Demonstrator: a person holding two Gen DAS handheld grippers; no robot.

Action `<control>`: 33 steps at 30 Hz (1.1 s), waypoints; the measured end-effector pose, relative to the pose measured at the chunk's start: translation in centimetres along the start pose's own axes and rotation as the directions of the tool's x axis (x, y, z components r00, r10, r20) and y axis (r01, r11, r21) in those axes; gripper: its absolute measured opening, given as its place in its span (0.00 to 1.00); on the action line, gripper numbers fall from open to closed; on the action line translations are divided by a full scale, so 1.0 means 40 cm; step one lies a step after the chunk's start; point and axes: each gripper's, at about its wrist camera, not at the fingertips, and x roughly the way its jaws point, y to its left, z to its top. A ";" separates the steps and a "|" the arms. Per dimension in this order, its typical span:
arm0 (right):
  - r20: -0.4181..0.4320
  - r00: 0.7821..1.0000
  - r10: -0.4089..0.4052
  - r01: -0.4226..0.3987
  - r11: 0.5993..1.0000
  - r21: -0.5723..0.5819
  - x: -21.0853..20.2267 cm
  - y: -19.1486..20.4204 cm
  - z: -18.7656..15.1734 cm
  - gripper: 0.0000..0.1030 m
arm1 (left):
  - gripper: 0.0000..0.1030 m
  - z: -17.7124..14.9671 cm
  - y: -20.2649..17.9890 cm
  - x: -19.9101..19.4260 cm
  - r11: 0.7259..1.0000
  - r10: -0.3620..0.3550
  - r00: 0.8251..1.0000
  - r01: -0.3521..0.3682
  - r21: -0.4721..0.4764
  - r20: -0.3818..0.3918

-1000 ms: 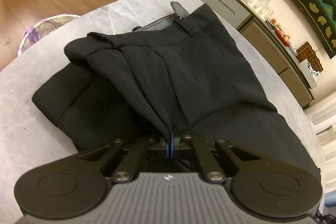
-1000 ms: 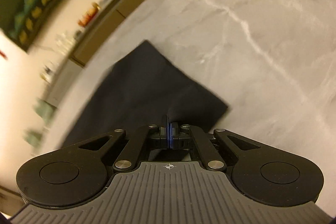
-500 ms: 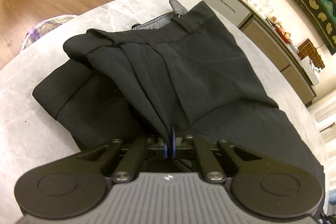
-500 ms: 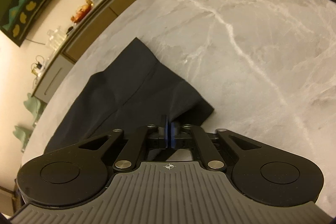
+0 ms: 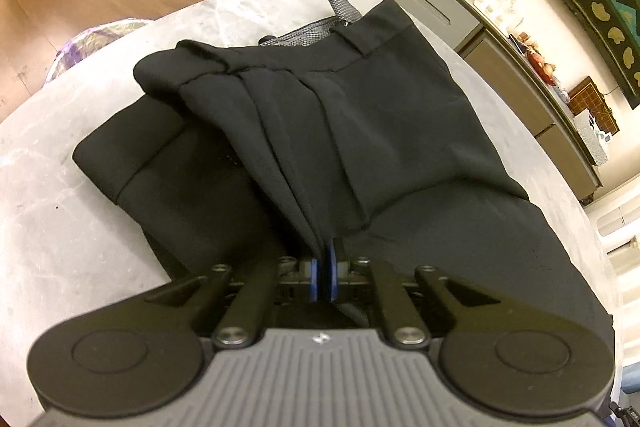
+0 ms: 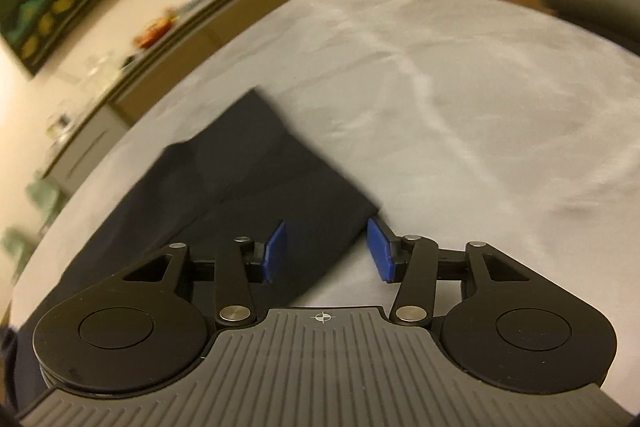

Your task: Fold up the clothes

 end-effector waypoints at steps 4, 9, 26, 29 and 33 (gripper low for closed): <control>0.026 0.999 -0.031 0.031 0.999 -0.007 0.023 0.009 0.003 0.00 | 0.06 -0.002 -0.015 0.008 1.000 -0.011 1.000 0.011 0.028 -0.010; 0.074 0.989 -0.127 0.120 0.988 0.098 -0.006 -0.077 0.031 0.00 | 0.12 -0.018 -0.057 0.008 0.990 -0.091 0.995 0.095 0.107 -0.045; 0.434 0.896 -0.096 0.241 0.925 -0.294 -0.194 0.272 -0.085 0.47 | 0.33 -0.009 0.188 -0.138 0.971 -0.113 0.988 0.133 -0.200 0.108; 0.236 0.955 0.178 -0.015 0.825 -0.564 -0.144 0.494 -0.233 0.47 | 0.33 -0.009 0.230 -0.141 0.957 -0.091 0.991 0.113 -0.267 0.094; -0.036 0.907 0.419 -0.257 0.486 -0.835 -0.126 0.790 -0.502 0.56 | 0.39 -0.020 0.260 -0.146 0.947 -0.091 0.992 0.113 -0.300 0.086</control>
